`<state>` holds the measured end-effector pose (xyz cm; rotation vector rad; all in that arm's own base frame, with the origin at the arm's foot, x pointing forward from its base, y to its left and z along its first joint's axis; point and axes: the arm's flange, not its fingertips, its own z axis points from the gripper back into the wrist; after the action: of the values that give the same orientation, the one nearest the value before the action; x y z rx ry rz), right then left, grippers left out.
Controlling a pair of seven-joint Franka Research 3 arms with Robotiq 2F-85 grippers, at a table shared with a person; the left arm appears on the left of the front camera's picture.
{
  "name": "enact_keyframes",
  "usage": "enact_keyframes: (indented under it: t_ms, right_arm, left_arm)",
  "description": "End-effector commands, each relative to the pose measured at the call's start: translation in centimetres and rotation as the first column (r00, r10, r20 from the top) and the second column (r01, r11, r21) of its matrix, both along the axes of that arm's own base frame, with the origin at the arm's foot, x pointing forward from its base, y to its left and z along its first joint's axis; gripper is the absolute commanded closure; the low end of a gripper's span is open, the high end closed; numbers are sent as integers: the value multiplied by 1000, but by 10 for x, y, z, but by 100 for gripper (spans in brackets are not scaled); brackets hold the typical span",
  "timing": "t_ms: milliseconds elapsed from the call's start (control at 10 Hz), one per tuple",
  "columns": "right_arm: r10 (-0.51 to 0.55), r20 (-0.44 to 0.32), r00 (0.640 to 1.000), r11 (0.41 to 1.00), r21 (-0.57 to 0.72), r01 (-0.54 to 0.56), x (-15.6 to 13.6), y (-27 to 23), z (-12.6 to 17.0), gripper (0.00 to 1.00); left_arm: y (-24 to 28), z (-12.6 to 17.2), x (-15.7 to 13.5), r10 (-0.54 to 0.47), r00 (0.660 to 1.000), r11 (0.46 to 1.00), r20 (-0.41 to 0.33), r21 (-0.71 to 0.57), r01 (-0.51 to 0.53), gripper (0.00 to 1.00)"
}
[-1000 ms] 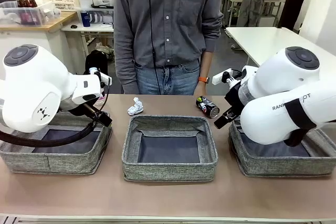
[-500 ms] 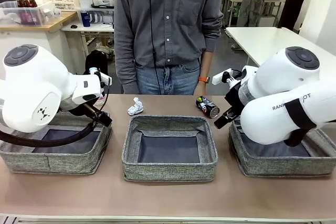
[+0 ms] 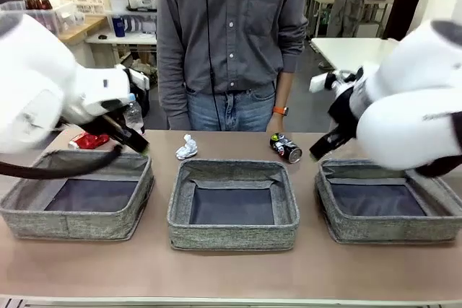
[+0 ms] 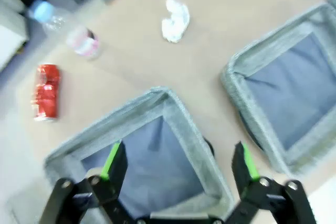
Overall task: Sort the waste into the appropriate baskets.
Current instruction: Pick up the waste item pointed out by the person.
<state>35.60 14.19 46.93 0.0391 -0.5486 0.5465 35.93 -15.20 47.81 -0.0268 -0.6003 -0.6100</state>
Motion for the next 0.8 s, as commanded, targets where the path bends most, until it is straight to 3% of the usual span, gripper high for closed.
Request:
enact_keyframes:
  t_ms: [0,100,200,300,400,500,600,700]
  right_arm:
    - [-52,95,994,998,25,50,-50,-21,60,0]
    - [-53,156,986,999,20,50,-66,-24,68,0]
    - [-27,42,999,999,20,26,-24,-12,41,0]
    - [-27,42,999,999,20,26,-24,-12,41,0]
    - [-38,108,993,999,33,34,-54,-23,79,0]
    - [-54,26,998,983,178,48,-49,-27,74,0]
    - [-105,-156,982,904,396,160,-49,-46,90,0]
    - [-9,-314,949,785,585,201,-56,-67,105,0]
  left_arm:
    - [12,53,-47,45,996,998,80,42,-49,0]
    - [13,53,-51,69,993,995,100,68,-76,0]
    - [10,24,-33,204,926,925,317,246,-288,0]
    - [15,65,-45,29,996,999,86,32,-32,0]
    - [17,74,-47,73,981,989,179,111,-94,0]
    - [15,71,-47,-83,994,996,68,-11,84,0]
    - [35,78,-50,-169,983,955,-78,-258,144,0]
    - [56,78,-53,-322,926,866,-198,-456,204,0]
